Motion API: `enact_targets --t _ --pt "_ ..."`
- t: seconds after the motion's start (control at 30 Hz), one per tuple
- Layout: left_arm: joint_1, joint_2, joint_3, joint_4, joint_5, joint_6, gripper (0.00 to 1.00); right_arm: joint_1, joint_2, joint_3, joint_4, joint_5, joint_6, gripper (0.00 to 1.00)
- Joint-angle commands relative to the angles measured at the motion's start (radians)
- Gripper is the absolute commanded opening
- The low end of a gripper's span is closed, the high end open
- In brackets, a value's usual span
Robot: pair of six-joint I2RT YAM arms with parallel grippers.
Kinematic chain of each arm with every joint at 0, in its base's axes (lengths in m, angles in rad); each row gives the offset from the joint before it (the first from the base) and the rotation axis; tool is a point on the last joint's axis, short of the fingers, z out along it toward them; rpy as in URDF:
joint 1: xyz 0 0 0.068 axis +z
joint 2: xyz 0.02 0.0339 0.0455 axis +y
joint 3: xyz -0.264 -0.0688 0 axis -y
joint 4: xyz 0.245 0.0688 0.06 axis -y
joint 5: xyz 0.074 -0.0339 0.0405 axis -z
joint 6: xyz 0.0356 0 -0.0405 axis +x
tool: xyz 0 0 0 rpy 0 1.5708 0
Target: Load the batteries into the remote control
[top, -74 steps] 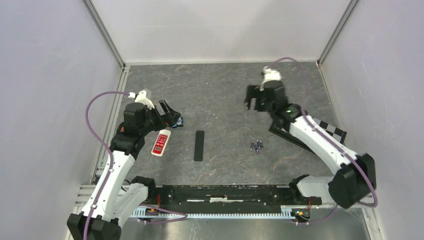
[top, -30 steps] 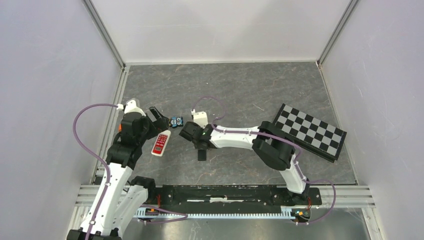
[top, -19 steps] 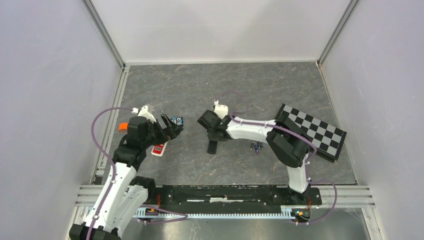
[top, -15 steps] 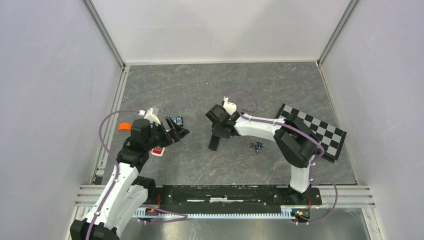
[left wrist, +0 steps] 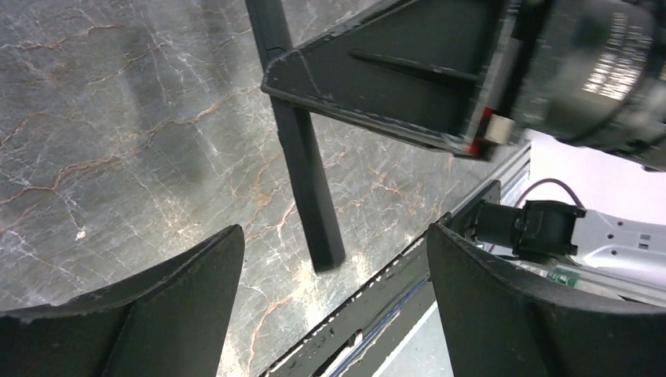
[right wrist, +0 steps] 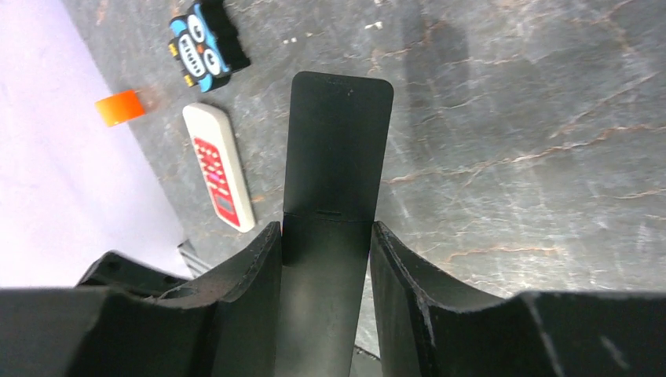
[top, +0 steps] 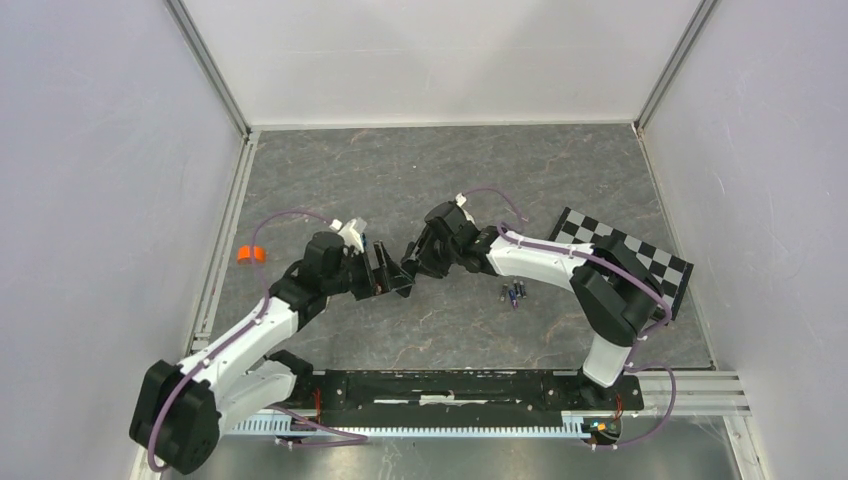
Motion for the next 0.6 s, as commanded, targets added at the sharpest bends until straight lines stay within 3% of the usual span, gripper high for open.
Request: enact_targets --t 0.0,0.13,0.2,0.27,0.3,0.33,0.43,0.57 --pt "-0.032 0.092 0.062 0.05 -0.049 -0.048 0.88 -0.009 -0.049 0.007 0.077 -0.063 0.052 0.37" --pt "-0.045 0.172 0.091 0.062 -0.061 -0.077 0.68 -0.011 -0.034 0.007 0.092 -0.102 0.053 0.36" --pt "-0.044 0.205 0.1 0.086 -0.059 -0.096 0.48 -0.014 -0.03 0.005 0.096 -0.112 0.04 0.37" --pt "-0.044 0.229 0.114 0.106 -0.049 -0.095 0.21 -0.025 -0.033 0.0 0.095 -0.113 0.008 0.39" --pt "-0.044 0.244 0.121 0.115 -0.037 -0.091 0.09 -0.036 -0.039 -0.002 0.092 -0.114 -0.017 0.44" --pt "-0.045 0.255 0.13 0.123 -0.027 -0.077 0.02 -0.046 -0.046 -0.002 0.078 -0.113 -0.055 0.57" --pt "-0.044 0.281 0.177 0.09 0.002 -0.005 0.02 -0.1 -0.081 0.013 0.036 -0.113 -0.253 0.97" --pt "-0.043 0.282 0.254 0.015 0.074 0.125 0.02 -0.196 -0.207 -0.042 0.12 -0.173 -0.584 0.98"
